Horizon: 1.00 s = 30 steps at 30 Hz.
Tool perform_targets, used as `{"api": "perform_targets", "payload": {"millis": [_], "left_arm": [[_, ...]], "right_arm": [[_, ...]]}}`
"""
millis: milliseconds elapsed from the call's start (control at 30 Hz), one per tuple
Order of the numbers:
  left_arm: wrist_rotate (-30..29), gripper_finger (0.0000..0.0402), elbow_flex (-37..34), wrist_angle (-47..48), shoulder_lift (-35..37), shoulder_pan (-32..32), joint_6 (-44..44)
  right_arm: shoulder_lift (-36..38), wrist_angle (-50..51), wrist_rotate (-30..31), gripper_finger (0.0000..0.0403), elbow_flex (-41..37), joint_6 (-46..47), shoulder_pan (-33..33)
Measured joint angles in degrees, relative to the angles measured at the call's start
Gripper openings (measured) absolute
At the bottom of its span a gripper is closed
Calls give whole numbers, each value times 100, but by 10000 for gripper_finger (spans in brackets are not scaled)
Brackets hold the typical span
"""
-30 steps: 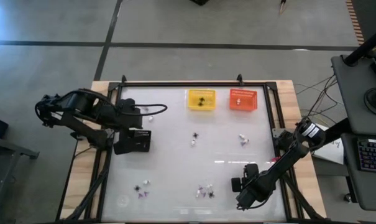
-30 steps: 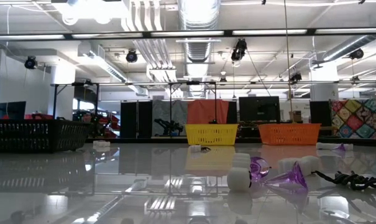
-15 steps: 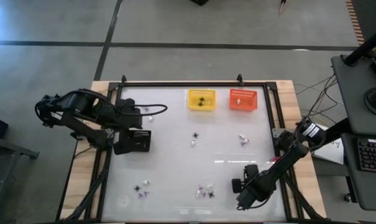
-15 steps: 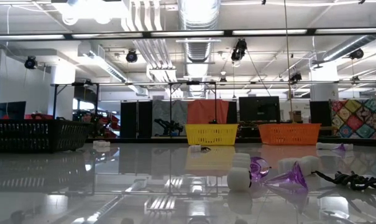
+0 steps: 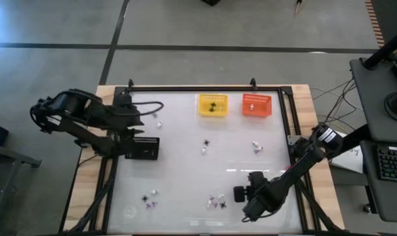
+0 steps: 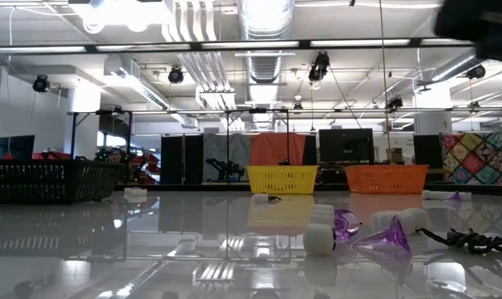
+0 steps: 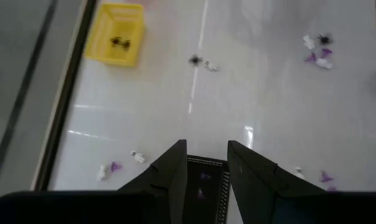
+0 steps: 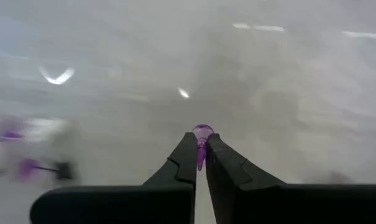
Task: Sort Halloween decoration
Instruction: Put the purple witch hat toy into the black bin
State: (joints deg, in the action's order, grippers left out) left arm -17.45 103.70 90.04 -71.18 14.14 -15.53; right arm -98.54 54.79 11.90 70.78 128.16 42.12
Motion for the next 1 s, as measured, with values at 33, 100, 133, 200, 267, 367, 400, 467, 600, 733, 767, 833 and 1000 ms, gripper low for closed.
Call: {"api": "perform_targets", "payload": {"millis": [33, 100, 133, 200, 267, 367, 400, 467, 600, 733, 767, 833, 1000], "left_arm": [[-60, 98, -15, 1, 72, -1, -4], [-184, 98, -65, 0, 218, 1, -41], [-241, 98, -105, 2, 289, 1, -75], [-357, 98, -214, -2, 435, 1, -180], [-578, 98, -387, -1, 611, 1, -315], [-864, 98, -708, -22, 886, -1, -587], [-905, 98, -841, -47, 981, -1, -679], [-914, 98, -1098, -103, 1140, 0, -855], [-917, 98, -1591, -307, 1442, 0, -1173], [-978, 98, -1989, -640, 1644, 1, -1388], [-1007, 98, -2079, -773, 1680, -1, -1433], [-1015, 98, -2236, -938, 1727, -1, -1513], [-1060, 98, -2680, -1383, 1784, 0, -1527]], "right_arm": [[0, -12, 183, 11, 64, -110, -72], [0, -18, 443, 11, 181, -422, -253], [0, -16, 525, 11, 238, -602, -354], [0, -29, 676, 11, 348, -978, -567], [0, -64, 806, 11, 450, -1437, -804], [0, -174, 918, 11, 615, -2212, -1191], [0, -205, 922, 11, 671, -2476, -1326], [0, -325, 930, 11, 766, -3037, -1584], [0, -684, 916, 11, 892, -4132, -2131], [0, -1352, 845, 11, 937, -5205, -2656], [0, -1552, 774, 11, 940, -5442, -2778], [0, -1893, 633, 11, 940, -5896, -3008], [0, -2678, 270, 11, 940, -6852, -3509]]}}
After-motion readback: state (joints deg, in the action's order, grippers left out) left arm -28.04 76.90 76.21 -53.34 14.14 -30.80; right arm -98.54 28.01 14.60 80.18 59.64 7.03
